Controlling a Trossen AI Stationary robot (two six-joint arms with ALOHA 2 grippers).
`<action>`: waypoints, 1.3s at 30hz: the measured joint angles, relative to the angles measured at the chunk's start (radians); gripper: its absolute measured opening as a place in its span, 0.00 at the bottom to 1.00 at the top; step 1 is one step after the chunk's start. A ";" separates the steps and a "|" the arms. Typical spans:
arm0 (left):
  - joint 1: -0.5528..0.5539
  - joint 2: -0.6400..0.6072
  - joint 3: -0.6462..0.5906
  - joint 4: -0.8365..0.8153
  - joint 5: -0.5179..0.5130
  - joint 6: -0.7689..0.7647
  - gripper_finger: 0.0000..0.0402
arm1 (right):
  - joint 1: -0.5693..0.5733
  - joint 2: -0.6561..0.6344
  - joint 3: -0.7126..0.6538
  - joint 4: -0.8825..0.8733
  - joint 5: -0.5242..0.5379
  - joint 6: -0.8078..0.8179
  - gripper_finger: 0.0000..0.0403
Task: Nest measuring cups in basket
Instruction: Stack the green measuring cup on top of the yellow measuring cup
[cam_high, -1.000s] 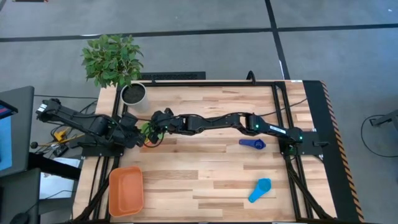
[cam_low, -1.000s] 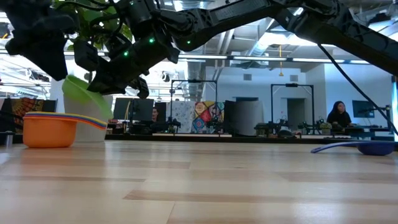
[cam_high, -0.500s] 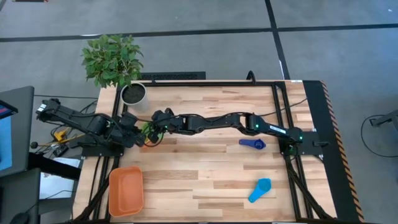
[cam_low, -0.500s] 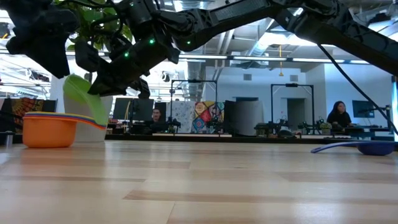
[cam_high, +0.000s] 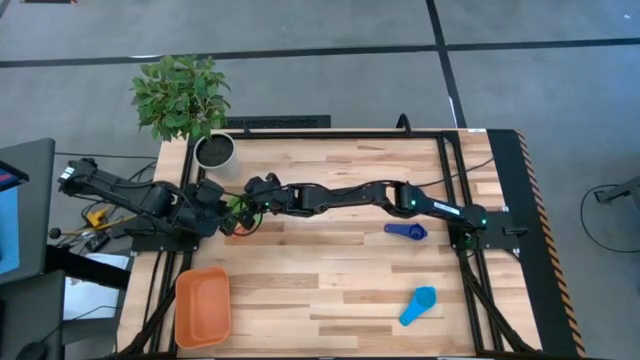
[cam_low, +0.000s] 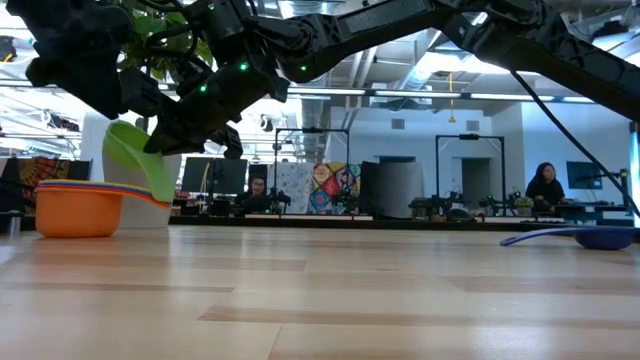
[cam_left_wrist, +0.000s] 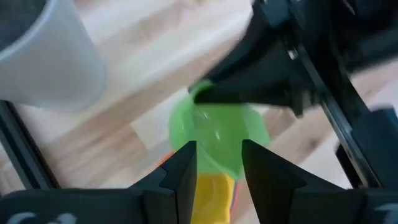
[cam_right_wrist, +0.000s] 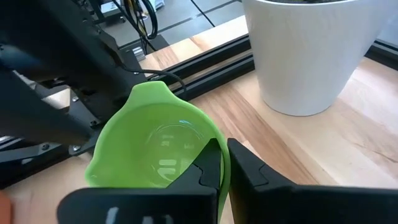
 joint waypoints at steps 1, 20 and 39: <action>0.000 0.000 0.000 0.000 -0.006 -0.001 0.29 | 0.001 0.000 0.000 0.000 -0.001 0.000 0.07; 0.000 0.163 -0.001 -0.036 -0.022 -0.028 0.26 | 0.001 0.000 0.000 -0.015 -0.051 0.026 0.08; 0.000 0.163 -0.001 -0.064 -0.003 -0.036 0.01 | 0.006 -0.001 -0.002 -0.025 -0.114 -0.009 0.11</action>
